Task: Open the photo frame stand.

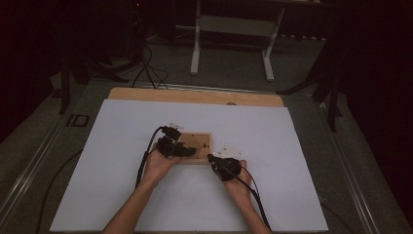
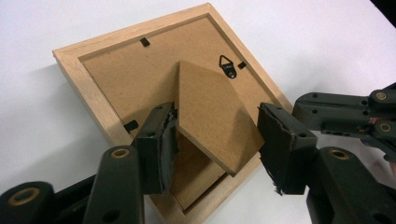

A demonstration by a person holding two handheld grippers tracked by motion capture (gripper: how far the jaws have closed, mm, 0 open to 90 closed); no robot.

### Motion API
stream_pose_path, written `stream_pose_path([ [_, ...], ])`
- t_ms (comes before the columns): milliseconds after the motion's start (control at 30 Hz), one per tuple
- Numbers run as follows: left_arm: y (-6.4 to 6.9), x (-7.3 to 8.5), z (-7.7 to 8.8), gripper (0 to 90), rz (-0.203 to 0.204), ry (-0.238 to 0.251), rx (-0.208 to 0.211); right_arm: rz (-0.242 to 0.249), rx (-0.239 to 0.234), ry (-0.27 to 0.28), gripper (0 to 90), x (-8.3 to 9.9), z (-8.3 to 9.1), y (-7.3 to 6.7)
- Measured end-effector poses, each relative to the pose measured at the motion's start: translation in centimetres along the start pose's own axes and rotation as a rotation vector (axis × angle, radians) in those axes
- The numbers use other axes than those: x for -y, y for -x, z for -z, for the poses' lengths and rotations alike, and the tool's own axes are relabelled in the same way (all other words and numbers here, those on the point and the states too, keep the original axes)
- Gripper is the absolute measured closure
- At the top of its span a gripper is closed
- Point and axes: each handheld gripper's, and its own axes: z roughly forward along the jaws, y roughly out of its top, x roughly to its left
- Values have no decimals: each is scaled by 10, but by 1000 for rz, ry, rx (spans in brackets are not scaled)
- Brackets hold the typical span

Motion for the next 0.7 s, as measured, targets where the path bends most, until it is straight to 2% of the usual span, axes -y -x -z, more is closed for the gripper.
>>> stream_pose_path([
  [133,-1,-1,0,461,9,-1,-7,0,1,0,900,0,0,0],
  [300,0,-1,-1,514,11,-8,-6,2,1,0,900,0,0,0],
  [433,0,-2,0,523,21,-14,-2,5,3,1,898,0,0,0],
  [700,2,-2,-1,530,-2,-22,-26,14,-5,-12,831,-1,1,3],
])
